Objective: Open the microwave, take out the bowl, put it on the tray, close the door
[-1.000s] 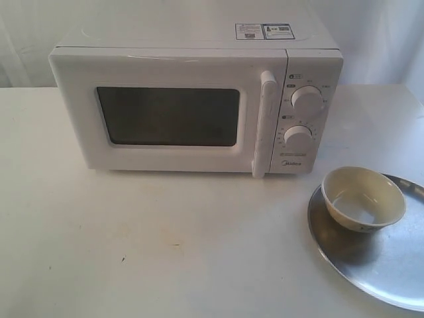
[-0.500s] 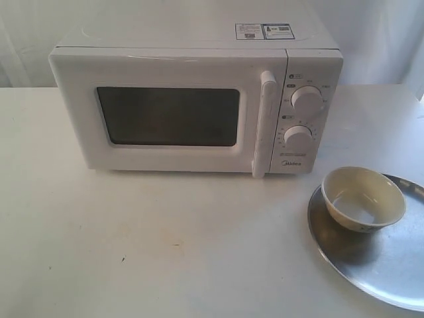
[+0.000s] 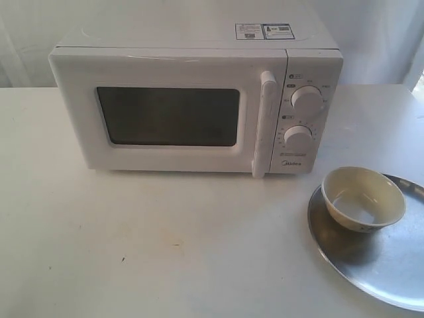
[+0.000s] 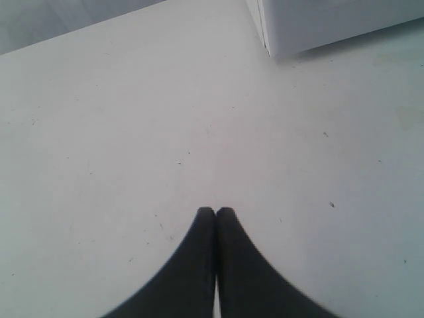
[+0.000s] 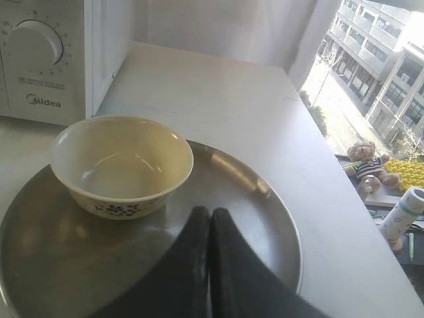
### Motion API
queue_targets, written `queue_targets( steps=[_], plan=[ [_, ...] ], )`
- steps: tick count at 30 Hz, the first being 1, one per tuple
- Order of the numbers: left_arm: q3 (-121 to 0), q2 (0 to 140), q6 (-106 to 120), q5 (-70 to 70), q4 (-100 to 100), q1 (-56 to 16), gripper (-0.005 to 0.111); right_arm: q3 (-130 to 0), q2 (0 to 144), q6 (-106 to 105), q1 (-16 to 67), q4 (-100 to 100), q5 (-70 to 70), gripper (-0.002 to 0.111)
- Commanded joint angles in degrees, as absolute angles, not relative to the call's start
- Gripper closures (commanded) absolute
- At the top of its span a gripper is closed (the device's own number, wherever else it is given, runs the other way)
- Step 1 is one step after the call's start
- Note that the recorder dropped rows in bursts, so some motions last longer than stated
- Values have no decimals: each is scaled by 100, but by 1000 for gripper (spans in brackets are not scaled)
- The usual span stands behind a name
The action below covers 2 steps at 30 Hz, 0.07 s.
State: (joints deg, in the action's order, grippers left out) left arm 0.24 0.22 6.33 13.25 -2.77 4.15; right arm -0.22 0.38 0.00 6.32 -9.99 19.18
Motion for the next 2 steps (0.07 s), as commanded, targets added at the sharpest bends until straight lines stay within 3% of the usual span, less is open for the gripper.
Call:
queue_targets(
  steps=[1, 2],
  plan=[
    [0, 0, 623, 1334, -255, 394, 107, 0, 0, 0, 602, -1026, 1926, 108],
    [0, 0, 623, 1334, -255, 394, 107, 0, 0, 0, 602, -1026, 1926, 108]
  ],
)
